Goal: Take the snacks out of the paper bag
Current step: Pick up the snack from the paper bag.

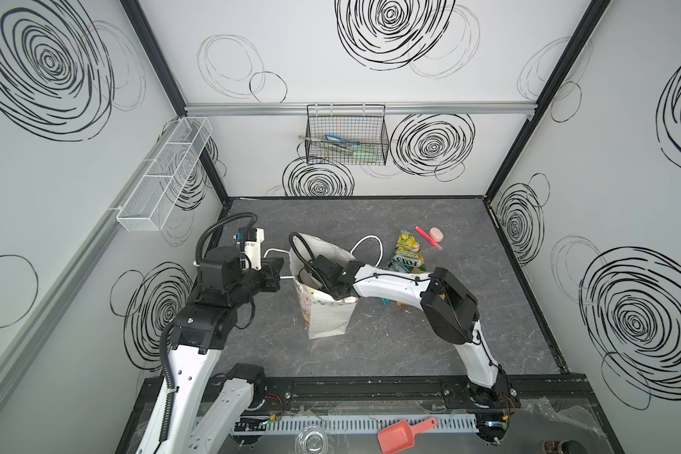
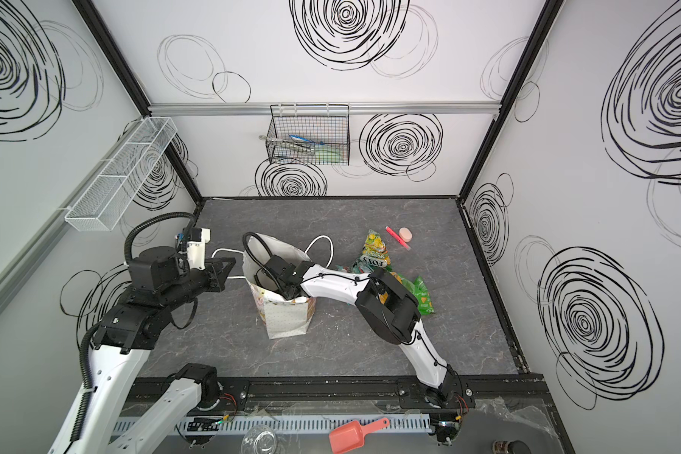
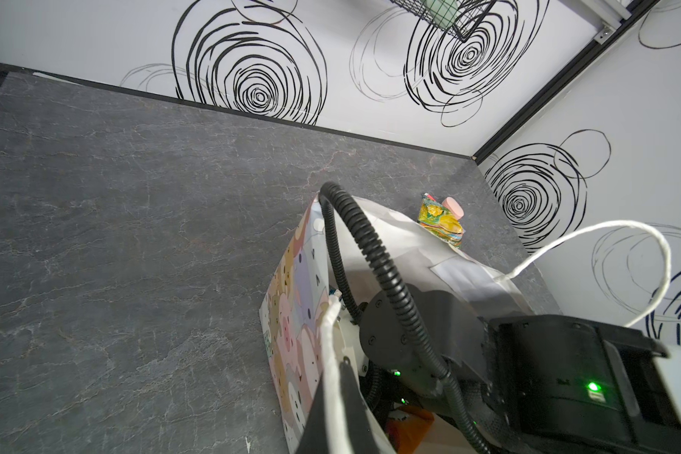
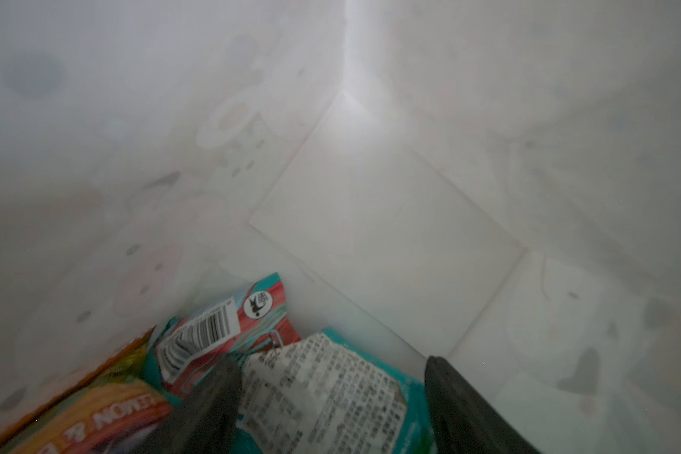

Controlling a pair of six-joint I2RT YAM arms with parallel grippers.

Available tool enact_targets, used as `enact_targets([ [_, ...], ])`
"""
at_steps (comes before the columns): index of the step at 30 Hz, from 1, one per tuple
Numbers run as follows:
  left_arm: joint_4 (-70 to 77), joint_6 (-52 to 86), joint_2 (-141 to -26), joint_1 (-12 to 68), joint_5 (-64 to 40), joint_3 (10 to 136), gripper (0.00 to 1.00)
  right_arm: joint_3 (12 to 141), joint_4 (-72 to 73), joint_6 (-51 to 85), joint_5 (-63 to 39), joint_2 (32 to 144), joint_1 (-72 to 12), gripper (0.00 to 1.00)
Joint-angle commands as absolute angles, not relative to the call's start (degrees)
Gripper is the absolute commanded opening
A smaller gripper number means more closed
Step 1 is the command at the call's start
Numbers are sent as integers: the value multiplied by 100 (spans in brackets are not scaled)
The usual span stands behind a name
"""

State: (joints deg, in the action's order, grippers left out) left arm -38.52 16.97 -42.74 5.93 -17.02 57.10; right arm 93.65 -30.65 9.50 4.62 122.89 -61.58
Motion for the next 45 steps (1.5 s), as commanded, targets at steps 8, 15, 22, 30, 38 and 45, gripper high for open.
enact_targets([
  [8,-3551,1646,-4184,557,-1785,5668,0,9322,-3594,942,106,12794,-6240,37],
  [15,-3484,1644,-4166,554,-1824,5573,0,9627,-3744,969,64,12543,-6232,3],
  [22,-3485,1620,-4131,554,-1848,5572,0,10003,-3778,1091,18,12091,-6223,0],
  [30,-3474,1625,-4113,554,-1868,5538,0,10198,-3682,1260,-61,11541,-6170,0],
  [38,-3464,1634,-4113,563,-1890,5550,0,10212,-3462,1469,-197,11026,-5991,0],
  [45,-3450,1637,-4104,563,-1894,5528,0,10131,-3159,1530,-347,10552,-5873,0],
])
